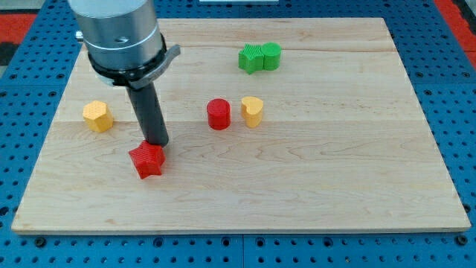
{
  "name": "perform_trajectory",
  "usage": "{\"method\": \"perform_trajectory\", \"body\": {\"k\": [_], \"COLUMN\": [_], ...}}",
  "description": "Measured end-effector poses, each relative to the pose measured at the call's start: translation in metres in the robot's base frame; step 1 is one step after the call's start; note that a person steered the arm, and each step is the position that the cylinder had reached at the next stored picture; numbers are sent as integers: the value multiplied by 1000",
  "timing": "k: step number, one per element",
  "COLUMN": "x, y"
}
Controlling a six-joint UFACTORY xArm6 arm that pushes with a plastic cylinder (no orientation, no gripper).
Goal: Push the red star towards bottom center
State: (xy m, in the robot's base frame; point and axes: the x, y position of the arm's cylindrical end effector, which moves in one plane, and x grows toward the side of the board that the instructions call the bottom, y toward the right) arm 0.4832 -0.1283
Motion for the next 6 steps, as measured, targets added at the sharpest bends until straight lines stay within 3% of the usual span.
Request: {"method": "perform_trajectory", "body": {"k": [2,3,6], "x": [4,31,44], "y": [-79,-58,123]}}
